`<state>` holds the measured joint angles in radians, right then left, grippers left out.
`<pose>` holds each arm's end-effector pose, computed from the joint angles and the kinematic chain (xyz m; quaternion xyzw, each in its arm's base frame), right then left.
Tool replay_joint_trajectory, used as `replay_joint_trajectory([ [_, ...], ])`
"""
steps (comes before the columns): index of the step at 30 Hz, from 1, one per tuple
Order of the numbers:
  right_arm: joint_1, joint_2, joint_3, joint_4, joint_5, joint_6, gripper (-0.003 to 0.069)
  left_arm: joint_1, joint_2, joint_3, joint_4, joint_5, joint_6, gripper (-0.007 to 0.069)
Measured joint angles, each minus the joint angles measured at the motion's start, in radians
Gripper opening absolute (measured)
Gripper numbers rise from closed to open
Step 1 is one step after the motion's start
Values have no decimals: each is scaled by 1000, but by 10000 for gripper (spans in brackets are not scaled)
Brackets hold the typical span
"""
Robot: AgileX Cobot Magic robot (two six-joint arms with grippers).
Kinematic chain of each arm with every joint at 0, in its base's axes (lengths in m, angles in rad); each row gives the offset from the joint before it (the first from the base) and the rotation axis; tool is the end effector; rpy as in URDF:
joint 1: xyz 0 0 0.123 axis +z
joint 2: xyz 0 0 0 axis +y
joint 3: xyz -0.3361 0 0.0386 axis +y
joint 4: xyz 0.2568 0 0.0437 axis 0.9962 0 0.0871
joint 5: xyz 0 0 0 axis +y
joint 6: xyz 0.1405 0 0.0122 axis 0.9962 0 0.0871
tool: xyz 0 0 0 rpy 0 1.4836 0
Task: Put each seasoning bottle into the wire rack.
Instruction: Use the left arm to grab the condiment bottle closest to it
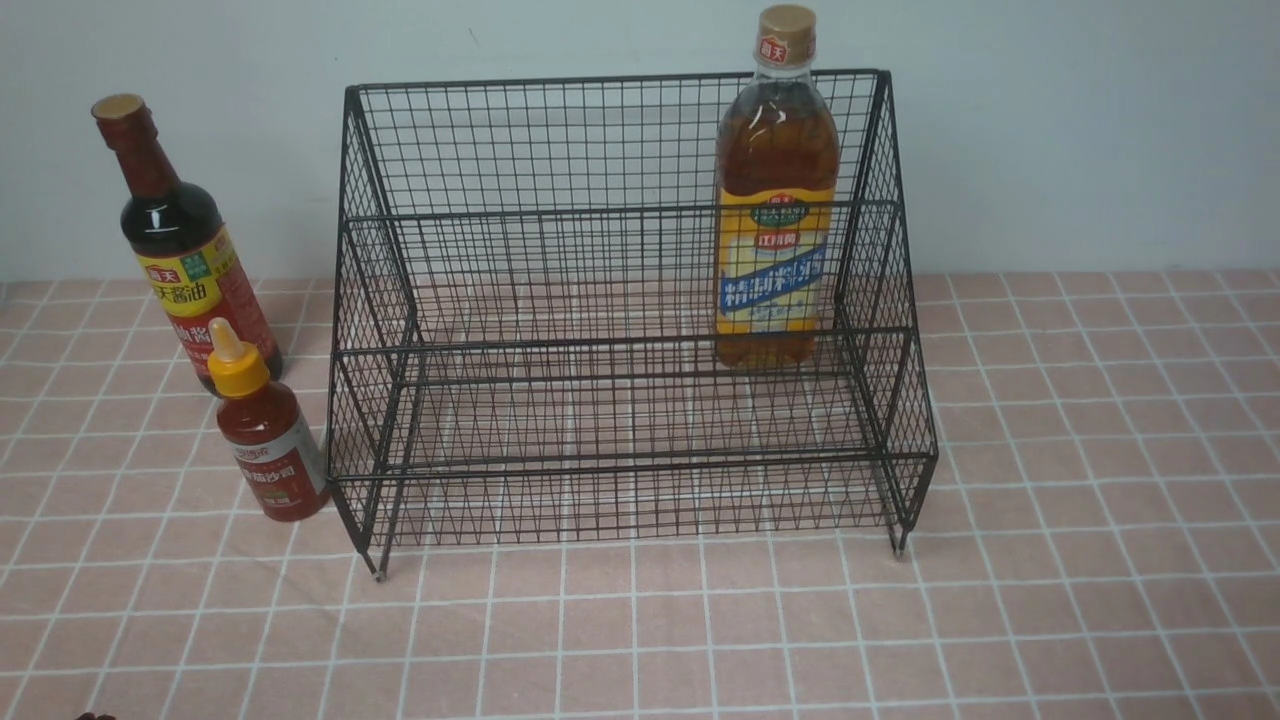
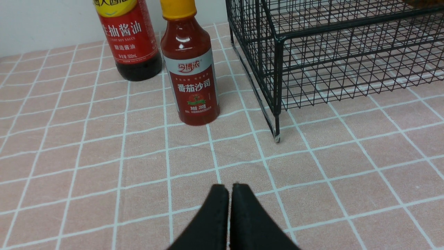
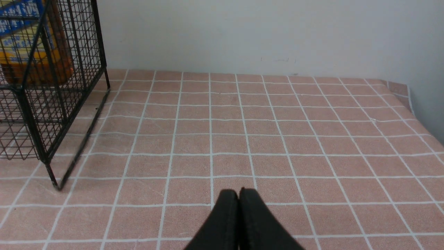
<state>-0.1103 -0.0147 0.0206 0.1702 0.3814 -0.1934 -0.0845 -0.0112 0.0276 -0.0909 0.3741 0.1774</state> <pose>0.0557 0.0028 0.1578 0.0114 0.8031 -0.0180 0.5954 0.0549 -0.0094 0.1553 0.0811 0.8013 -0.0109 0.5927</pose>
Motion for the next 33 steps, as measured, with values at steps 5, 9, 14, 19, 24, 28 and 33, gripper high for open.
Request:
replay_joint_trajectory([
  [5,0,0,0,0,0,0,-13,0,0,0,0,0,0,-7],
  [9,0,0,0,0,0,0,-13,0,0,0,0,0,0,-7],
  [14,0,0,0,0,0,0,-13,0,0,0,0,0,0,-7],
  [19,0,0,0,0,0,0,-13,0,0,0,0,0,0,-7],
  [24,0,0,0,0,0,0,-13,0,0,0,0,0,0,-7],
  [28,0,0,0,0,0,0,-13,0,0,3,-15,-72,-2,-7],
  [33,0,0,0,0,0,0,-13,0,0,5,-133,-374,-78,-7],
])
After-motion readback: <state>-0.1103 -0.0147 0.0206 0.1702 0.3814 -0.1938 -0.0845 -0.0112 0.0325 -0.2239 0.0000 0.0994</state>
